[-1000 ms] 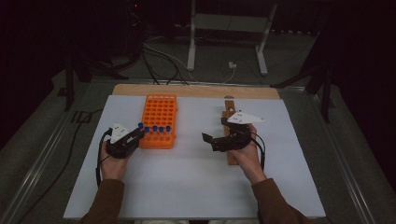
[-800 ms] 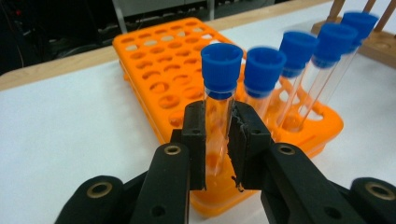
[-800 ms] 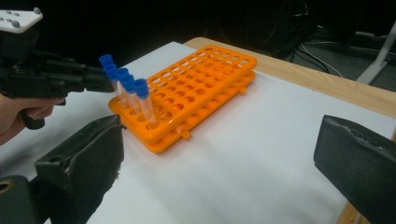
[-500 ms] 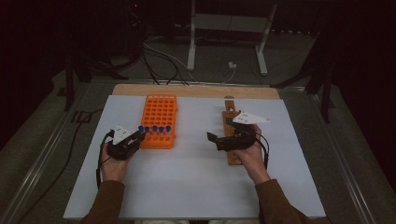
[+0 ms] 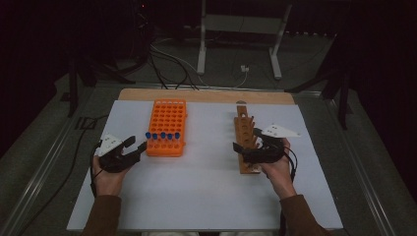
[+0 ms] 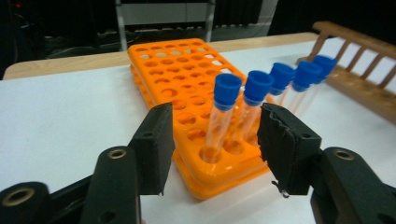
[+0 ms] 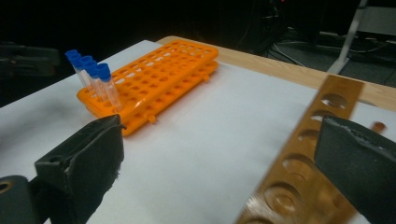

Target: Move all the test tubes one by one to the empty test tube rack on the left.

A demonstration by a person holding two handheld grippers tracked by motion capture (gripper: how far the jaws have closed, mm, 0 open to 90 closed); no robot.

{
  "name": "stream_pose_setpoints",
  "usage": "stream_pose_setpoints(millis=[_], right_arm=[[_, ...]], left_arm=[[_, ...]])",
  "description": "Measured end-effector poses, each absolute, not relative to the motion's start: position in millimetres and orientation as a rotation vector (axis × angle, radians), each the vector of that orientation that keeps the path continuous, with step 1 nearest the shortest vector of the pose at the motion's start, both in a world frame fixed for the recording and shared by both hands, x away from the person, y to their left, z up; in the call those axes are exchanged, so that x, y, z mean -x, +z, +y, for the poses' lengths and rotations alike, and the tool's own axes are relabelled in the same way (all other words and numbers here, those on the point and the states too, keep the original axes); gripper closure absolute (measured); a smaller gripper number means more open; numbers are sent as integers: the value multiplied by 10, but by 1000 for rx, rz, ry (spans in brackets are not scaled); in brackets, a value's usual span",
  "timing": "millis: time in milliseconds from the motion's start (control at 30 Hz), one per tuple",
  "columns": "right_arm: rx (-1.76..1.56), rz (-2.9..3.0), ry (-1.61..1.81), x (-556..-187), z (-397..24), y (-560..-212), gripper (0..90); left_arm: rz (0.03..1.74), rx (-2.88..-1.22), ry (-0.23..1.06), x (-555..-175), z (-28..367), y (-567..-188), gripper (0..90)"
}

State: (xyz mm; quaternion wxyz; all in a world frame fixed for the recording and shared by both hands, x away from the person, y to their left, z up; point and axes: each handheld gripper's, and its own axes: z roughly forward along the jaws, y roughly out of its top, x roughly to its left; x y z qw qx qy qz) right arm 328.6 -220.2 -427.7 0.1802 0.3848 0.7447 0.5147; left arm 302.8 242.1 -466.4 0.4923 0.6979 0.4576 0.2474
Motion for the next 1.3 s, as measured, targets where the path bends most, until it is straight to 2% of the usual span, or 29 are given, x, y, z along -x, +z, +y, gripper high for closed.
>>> stream_pose_setpoints(millis=[67, 300, 367, 600, 1300], right_arm=[[-1084, 2090, 1458, -3252, -2259, -4279, 19], [-1075, 2054, 1449, -3134, -2438, -4302, 19], [-1074, 2043, 1442, -3094, -2485, -4310, 19], [-1081, 1999, 1439, -2937, -2669, -4385, 19], [-1127, 1901, 1494, -2687, -2981, -4558, 18]], left_arm=[[1104, -1690, 591, -2987, 2437, -4639, 436], [1119, -1687, 608, -2852, 2416, -4578, 168], [1106, -1692, 613, -2801, 2407, -4567, 160], [1114, -1681, 667, -2628, 2437, -4543, 20], [1141, -1599, 720, -2479, 2625, -4580, 6]])
